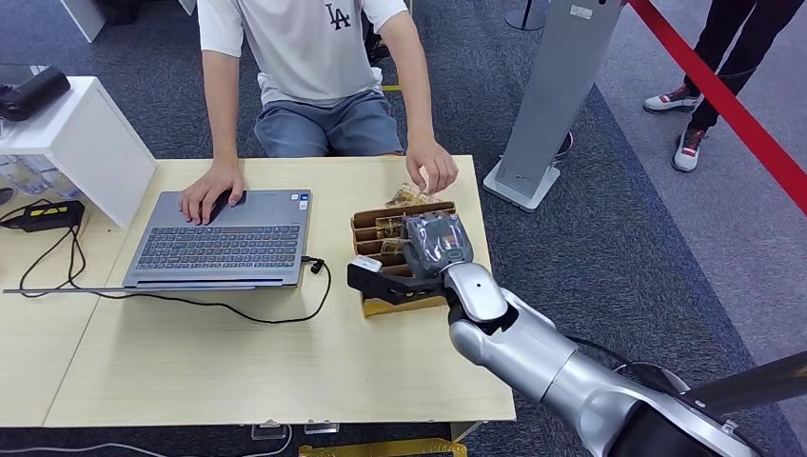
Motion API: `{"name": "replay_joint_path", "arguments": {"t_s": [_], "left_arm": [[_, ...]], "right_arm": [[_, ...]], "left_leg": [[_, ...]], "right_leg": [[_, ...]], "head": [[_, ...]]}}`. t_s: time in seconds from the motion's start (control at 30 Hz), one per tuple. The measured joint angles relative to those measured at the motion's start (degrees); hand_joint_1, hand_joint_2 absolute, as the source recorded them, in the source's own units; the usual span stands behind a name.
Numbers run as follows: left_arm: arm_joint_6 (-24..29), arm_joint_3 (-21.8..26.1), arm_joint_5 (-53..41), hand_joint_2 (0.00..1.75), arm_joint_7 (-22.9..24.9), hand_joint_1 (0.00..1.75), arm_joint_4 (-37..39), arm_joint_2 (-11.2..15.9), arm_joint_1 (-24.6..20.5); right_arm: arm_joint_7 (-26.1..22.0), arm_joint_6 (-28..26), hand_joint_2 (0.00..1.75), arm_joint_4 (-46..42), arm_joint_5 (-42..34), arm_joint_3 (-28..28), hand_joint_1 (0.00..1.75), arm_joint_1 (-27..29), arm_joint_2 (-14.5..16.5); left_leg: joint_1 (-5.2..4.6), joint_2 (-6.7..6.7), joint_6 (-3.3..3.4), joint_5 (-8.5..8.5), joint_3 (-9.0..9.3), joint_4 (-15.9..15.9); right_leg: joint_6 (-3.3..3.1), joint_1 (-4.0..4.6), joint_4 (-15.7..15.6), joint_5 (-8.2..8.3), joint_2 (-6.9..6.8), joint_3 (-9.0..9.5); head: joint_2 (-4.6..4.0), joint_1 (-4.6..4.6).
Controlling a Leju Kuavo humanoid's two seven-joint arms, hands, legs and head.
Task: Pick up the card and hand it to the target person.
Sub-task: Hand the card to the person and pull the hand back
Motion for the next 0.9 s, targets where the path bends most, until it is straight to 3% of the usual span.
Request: {"name": "replay_joint_path", "arguments": {"t_s": [0.23, 0.63, 0.67, 0.73, 0.77, 0.8, 0.87, 0.9], "left_arm": [[0.2, 0.1, 0.1, 1.75, 0.3, 0.0, 0.0, -0.5, 0.0], [-1.4, -0.3, 0.0, 1.75, -0.1, 0.0, 0.0, -0.7, 0.0], [-1.7, -0.4, -0.1, 1.31, -0.1, 0.0, 0.0, -0.7, 0.0], [-1.6, -0.9, -0.6, 1.31, -0.2, 0.0, 0.0, -0.7, -0.1], [-1.3, -1.0, -0.8, 1.31, -0.5, 0.0, 0.0, -0.7, -0.1], [-0.9, -0.9, -0.8, 1.75, -0.8, 0.0, 0.1, -0.8, -0.1], [-0.1, -0.7, -0.7, 0.87, -1.4, 0.0, 0.1, -0.8, -0.1], [0.0, -0.7, -0.6, 0.44, -1.3, 0.0, 0.0, -0.9, -0.1]], "right_arm": [[-0.6, -6.7, 1.75, -6.8, 5.4, -2.6, 1.62, 3.2, -0.4], [-5.3, -18.0, 1.75, 2.9, 13.4, -5.3, 1.62, 8.0, 1.8], [-5.6, -18.2, 1.75, 3.5, 13.7, -5.5, 1.54, 8.2, 1.9], [-5.8, -18.3, 1.75, 4.2, 13.7, -5.7, 1.26, 8.4, 2.1], [-5.8, -18.3, 1.75, 4.4, 13.7, -5.8, 0.92, 8.6, 2.2], [-6.0, -18.6, 1.75, 4.4, 13.8, -6.0, 0.6, 8.8, 2.2], [-7.1, -20.4, 1.75, 4.0, 13.2, -6.7, 0.07, 9.6, 2.2], [-8.0, -21.5, 1.75, 3.7, 12.8, -7.0, 0.0, 9.9, 2.3]], "left_leg": [[0.01, -0.06, -0.01, 0.03, 0.13, -0.1], [0.03, -0.01, -0.01, 0.08, 0.29, -0.3], [0.03, -0.01, 0.0, 0.08, 0.29, -0.3], [0.03, 0.0, -0.01, 0.07, 0.27, -0.2], [0.02, 0.02, -0.01, 0.07, 0.28, -0.3], [0.02, 0.04, -0.01, 0.07, 0.29, -0.3], [0.02, 0.04, -0.01, 0.07, 0.28, -0.3], [0.02, 0.02, -0.02, 0.07, 0.27, -0.3]], "right_leg": [[-0.02, 0.02, -0.1, 0.02, -0.05, 0.15], [-0.01, 0.03, -0.3, 0.09, 0.0, 0.31], [-0.01, 0.03, -0.3, 0.09, 0.0, 0.31], [-0.01, 0.03, -0.3, 0.08, 0.01, 0.3], [-0.01, 0.02, -0.3, 0.08, 0.03, 0.3], [-0.01, 0.02, -0.3, 0.09, 0.04, 0.3], [-0.02, 0.02, -0.3, 0.08, 0.05, 0.28], [-0.02, 0.02, -0.3, 0.08, 0.03, 0.28]], "head": [[0.0, 0.0], [0.0, 0.0], [0.0, 0.0], [0.0, 0.0], [0.0, 0.0], [0.0, 0.0], [0.0, 0.0], [0.0, 0.0]]}}
